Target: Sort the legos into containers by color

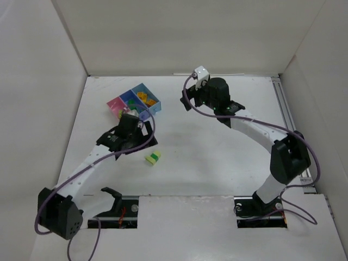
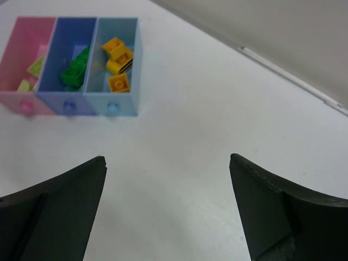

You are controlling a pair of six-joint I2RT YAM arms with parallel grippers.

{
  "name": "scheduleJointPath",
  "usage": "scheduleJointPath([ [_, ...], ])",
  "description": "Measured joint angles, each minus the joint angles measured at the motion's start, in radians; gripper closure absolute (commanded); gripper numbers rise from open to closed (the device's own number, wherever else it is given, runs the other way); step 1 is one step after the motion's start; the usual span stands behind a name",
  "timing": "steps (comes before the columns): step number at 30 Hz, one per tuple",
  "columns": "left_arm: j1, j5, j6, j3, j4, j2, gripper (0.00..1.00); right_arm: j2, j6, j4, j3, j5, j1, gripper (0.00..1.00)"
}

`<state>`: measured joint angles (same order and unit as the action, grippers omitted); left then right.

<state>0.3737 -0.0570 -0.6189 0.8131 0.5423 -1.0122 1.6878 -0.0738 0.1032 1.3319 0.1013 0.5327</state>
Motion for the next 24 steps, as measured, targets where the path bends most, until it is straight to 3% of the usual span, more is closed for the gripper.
scheduleJointPath([
  [5,0.201,0.051,0.009,0.018,-0.053,-0.185,0.00,-0.110,-0.016,0.000,-0.150,0.034,0.039,0.00],
  [13,0.271,0.200,0.013,0.053,-0.084,-0.377,0.06,-0.183,-0.020,-0.013,-0.237,0.070,0.006,0.02],
  [20,0.363,0.326,0.051,0.069,-0.114,-0.455,0.25,-0.184,-0.028,-0.033,-0.237,0.119,-0.012,0.03],
  [24,0.384,0.373,0.063,0.082,-0.119,-0.502,0.29,-0.184,-0.031,-0.053,-0.237,0.142,-0.024,0.04],
])
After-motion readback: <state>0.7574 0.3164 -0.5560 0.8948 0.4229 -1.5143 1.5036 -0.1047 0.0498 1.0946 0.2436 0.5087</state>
